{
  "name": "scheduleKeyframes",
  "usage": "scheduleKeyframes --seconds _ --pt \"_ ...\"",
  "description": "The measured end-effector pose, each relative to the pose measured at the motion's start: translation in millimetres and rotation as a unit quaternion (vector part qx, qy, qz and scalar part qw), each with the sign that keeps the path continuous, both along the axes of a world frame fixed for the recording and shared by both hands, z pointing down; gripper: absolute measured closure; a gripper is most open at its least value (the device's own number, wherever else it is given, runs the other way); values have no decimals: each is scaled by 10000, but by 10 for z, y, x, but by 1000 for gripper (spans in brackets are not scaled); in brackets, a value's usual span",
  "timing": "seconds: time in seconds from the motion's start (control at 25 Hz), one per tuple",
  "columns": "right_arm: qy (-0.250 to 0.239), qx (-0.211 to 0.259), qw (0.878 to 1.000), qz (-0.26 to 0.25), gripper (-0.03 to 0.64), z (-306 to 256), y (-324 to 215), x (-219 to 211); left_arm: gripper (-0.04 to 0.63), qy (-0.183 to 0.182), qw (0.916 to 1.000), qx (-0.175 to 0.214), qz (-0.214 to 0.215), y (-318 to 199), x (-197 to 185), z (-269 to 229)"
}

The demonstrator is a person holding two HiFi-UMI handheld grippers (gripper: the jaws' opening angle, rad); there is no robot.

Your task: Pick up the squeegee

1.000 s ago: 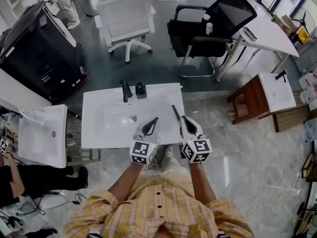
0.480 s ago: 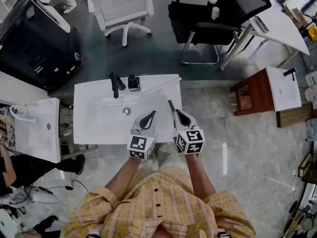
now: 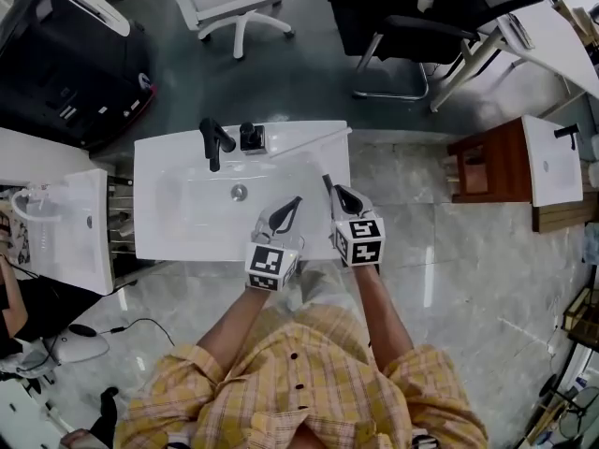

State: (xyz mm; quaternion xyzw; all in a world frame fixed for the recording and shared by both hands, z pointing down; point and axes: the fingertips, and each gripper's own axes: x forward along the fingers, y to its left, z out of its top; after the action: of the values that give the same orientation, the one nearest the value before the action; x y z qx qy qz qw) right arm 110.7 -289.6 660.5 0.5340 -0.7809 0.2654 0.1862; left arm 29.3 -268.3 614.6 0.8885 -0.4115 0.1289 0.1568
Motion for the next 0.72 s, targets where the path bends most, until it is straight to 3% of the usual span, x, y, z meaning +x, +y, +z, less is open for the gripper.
scheduleKeyframes --seconds 0.72 --pt "729 -1226 9888 -438 538 813 -246 -71 598 -298 9990 -333 29 33 44 359"
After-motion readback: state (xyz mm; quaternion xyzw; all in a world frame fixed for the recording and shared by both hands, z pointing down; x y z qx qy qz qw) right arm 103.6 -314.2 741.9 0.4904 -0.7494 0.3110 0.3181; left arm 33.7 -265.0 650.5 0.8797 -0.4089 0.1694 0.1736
